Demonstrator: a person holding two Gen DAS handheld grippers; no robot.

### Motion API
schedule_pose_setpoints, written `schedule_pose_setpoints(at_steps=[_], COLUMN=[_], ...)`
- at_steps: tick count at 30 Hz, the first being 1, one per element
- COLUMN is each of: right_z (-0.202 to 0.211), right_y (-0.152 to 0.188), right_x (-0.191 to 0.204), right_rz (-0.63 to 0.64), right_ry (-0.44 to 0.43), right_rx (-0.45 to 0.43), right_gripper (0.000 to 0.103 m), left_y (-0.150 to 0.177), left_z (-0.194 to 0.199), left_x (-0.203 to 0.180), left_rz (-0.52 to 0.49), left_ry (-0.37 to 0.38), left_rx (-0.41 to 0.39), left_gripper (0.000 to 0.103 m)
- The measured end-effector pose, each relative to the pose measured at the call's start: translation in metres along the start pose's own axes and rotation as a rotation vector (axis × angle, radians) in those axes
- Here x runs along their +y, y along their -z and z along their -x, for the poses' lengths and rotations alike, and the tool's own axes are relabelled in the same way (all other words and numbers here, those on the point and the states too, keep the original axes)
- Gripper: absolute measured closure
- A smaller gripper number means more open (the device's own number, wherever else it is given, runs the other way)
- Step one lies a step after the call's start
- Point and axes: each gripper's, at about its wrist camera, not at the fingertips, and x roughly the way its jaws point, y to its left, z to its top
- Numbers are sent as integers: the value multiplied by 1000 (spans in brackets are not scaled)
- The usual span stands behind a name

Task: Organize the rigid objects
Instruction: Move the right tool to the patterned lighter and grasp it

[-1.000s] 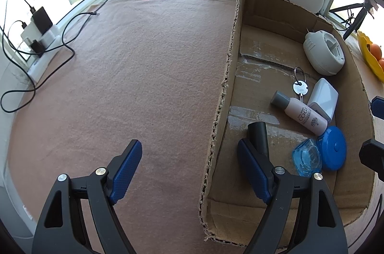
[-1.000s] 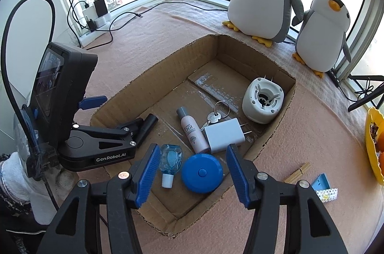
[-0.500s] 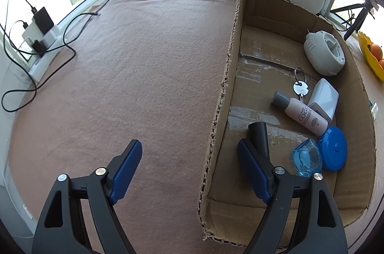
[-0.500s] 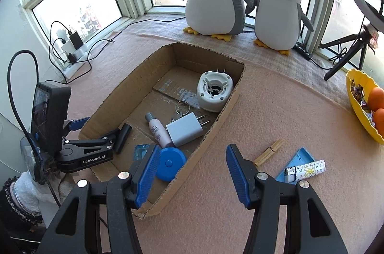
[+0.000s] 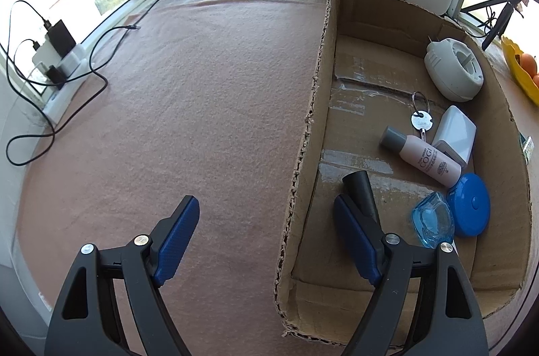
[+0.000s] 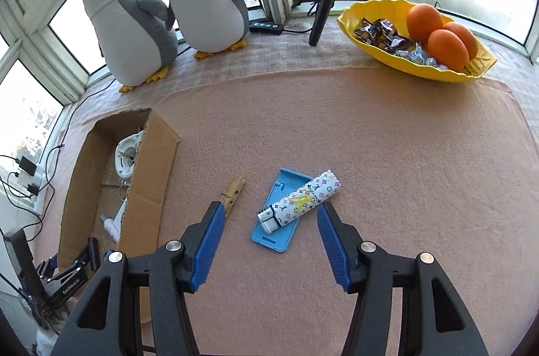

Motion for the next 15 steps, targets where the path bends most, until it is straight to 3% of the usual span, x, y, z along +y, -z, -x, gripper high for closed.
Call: schedule_pose_setpoints(at_steps=[5, 15], right_z=[-20, -54], right_y=[-5, -16], right_x=[-22, -31], right_rz=[-102, -171], right_ry=[-18, -5], right_rx=[61, 127], right_gripper=[50, 50], left_y=[0, 0], left_z=[0, 0], left_x=[0, 1], left_rz=[2, 3], left_ry=[3, 2], left_rx=[0, 0], left_gripper=[20, 20])
